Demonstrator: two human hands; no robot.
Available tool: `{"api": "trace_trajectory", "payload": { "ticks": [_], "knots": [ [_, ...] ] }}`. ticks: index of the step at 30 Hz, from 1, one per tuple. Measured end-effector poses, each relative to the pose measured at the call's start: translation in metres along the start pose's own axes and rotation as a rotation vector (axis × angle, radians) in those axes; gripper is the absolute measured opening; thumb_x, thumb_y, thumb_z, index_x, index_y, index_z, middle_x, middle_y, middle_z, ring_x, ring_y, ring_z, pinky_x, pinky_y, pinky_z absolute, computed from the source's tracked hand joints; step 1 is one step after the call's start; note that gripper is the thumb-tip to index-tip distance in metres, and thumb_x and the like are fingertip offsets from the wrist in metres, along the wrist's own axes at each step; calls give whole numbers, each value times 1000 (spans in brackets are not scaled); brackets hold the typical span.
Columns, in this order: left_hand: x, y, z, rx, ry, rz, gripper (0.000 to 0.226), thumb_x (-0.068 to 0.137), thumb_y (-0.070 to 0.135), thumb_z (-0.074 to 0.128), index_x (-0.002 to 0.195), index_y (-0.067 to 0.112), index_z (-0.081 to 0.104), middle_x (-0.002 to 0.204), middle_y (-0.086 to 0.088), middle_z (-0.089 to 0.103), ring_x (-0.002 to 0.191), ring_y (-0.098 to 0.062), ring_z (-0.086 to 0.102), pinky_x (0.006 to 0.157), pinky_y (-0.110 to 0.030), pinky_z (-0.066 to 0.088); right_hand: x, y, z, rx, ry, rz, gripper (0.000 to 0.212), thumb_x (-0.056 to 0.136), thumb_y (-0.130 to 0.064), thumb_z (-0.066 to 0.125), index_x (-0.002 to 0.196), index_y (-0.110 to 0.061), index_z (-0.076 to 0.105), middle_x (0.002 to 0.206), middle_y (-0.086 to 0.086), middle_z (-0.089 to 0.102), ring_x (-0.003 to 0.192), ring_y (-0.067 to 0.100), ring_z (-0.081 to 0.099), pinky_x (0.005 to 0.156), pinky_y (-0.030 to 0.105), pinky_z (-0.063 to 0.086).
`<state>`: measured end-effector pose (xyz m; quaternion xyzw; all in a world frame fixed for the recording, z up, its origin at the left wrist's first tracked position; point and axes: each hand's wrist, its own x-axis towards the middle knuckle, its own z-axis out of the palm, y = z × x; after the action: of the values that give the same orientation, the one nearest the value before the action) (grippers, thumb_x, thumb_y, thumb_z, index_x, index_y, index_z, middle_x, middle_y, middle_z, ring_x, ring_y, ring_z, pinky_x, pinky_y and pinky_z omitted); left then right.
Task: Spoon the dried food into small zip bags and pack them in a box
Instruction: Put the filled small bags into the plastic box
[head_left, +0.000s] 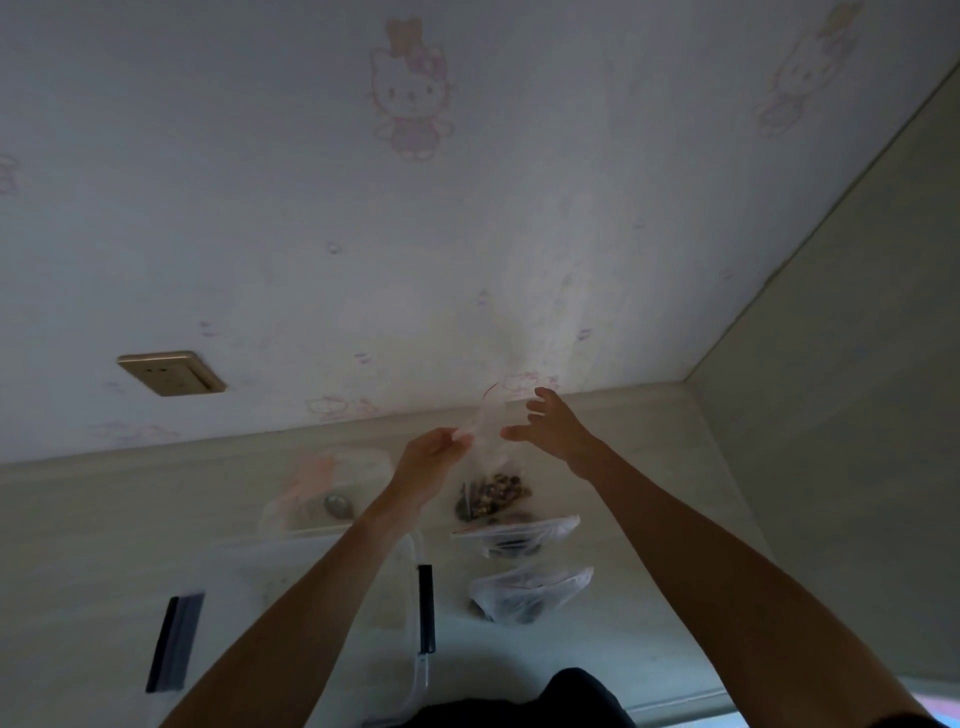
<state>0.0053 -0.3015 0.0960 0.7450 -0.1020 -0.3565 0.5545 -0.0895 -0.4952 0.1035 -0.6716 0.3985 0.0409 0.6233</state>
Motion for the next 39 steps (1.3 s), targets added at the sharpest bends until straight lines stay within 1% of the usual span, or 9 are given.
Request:
{"api": "trace_trajectory", "payload": {
  "ticks": [3,7,11,15,19,24,27,32,39],
  "knots": [
    [-12,5,3,-93,-153,37,7,96,24,74,90,20,73,79,13,68,75,-1,59,75,-20,44,-9,7,-12,-44,-28,-54,111,72,-15,93,159,-13,24,154,9,44,141,26,45,108,37,44],
    [-20,11,7,-196,-306,16,7,96,12,67,98,14,74,102,-14,62,99,-25,53,90,-41,37,-27,13,-23,-39,-7,-172,87,69,-14,95,144,-13,50,129,3,66,120,20,62,94,23,51],
    [-23,12,9,-92,-175,95,25,99,-1,58,86,15,72,91,-10,75,90,-24,61,79,-34,42,-48,12,-37,-37,22,-260,27,76,-16,91,98,-7,80,91,-1,79,85,5,73,74,15,53],
    [-26,2,-2,105,-97,200,24,102,7,63,82,18,73,83,0,77,80,-12,69,83,-32,49,-67,16,-44,-190,63,-294,16,80,-16,88,85,-3,80,78,8,77,64,-4,67,63,10,48],
    [-32,-6,-10,247,-127,309,25,102,10,64,84,23,75,83,1,77,75,-2,68,79,-27,51,-80,15,-39,-481,100,-360,13,85,-21,84,88,-9,79,80,0,73,72,6,66,65,10,46],
    [-41,-2,-8,337,-80,387,19,97,18,73,87,35,75,85,14,79,85,-2,74,81,-17,55,-88,-8,-10,-707,-9,-507,13,87,-26,78,90,-14,80,90,2,78,84,16,71,77,30,56],
    [-47,-2,-8,364,-78,428,18,93,18,78,87,35,76,83,22,78,82,4,73,75,-9,52,-89,-17,6,-712,-77,-550,14,89,-21,76,91,-8,80,89,6,78,83,19,72,79,35,59],
    [-50,-3,-16,410,-96,477,2,91,15,80,93,17,80,86,13,78,83,1,74,79,-13,55,-89,-14,11,-717,-85,-528,13,90,-19,74,93,-8,79,93,6,77,87,20,72,86,41,59],
    [-51,0,-12,425,-98,469,8,89,21,83,90,29,80,79,25,76,80,2,75,77,-15,56,-93,-12,23,-695,-33,-566,17,92,-21,74,97,-7,80,96,8,78,89,19,71,84,34,56]
  ]
}}
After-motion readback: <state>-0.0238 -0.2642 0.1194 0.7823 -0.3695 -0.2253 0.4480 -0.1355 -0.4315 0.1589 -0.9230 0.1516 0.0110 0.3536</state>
